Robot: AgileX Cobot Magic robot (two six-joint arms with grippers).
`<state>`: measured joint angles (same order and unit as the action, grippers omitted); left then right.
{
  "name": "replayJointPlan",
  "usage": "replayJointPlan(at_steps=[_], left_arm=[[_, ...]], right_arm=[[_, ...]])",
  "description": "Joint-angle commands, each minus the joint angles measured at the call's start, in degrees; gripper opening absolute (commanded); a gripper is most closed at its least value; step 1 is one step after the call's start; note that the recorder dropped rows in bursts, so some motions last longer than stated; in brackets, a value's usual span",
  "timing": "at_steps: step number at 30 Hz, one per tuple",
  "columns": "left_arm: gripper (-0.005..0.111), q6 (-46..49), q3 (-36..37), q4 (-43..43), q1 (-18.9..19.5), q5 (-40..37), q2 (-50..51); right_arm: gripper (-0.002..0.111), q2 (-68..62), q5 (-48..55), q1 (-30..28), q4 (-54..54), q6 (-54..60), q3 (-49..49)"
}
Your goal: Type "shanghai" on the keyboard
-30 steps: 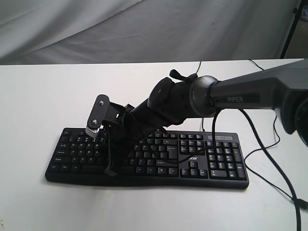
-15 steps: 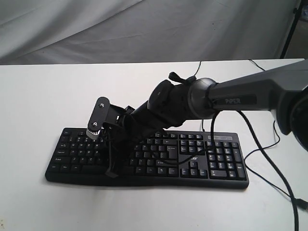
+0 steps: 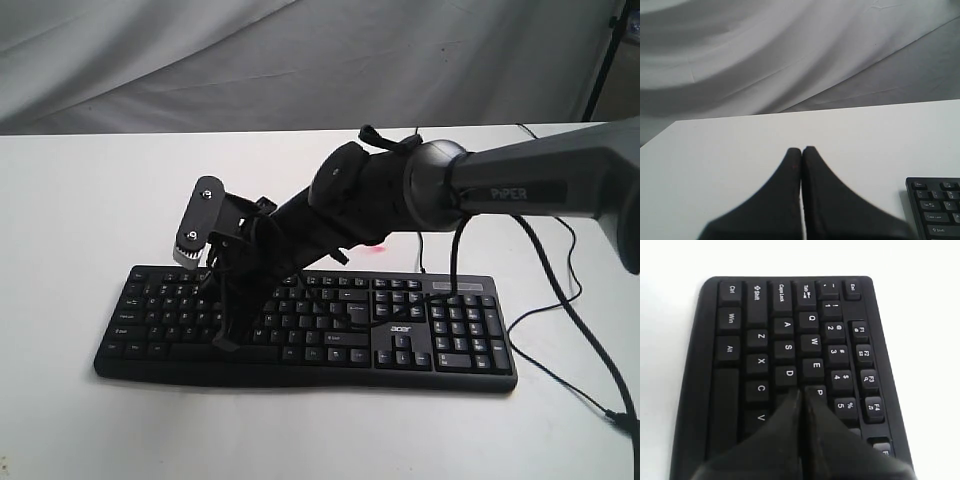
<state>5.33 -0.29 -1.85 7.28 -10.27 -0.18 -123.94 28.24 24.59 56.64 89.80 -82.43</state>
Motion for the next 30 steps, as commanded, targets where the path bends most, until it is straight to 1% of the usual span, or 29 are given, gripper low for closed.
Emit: replayJointPlan(at_steps=[1,15,21,24,30], left_arm=[[0.001,-0.16,0.29,0.03,-0.22,0.30,0.18],[0.001,-0.16,0.29,0.03,-0.22,0.30,0.18],[0.001,-0.16,0.29,0.03,-0.22,0.30,0.18],[0.001,-0.16,0.29,0.03,-0.22,0.30,0.18],[0.001,-0.16,0.29,0.03,-0.22,0.30,0.18]], right_arm=[[0.000,0.52,0.93,0.00,-0.19,0.18,-0.31],[0.000,0.52,1.30,-0.10,-1.25,-0.05,-0.31],[0.000,0.52,3.72,-1.82,-5.12,-2.71,-0.31],[0.000,0.52,4.96,-2.73,-5.55,-2.95,-0.31],[0.000,0.52,5.30,-2.74,-5.72,-3.12,-0.31]])
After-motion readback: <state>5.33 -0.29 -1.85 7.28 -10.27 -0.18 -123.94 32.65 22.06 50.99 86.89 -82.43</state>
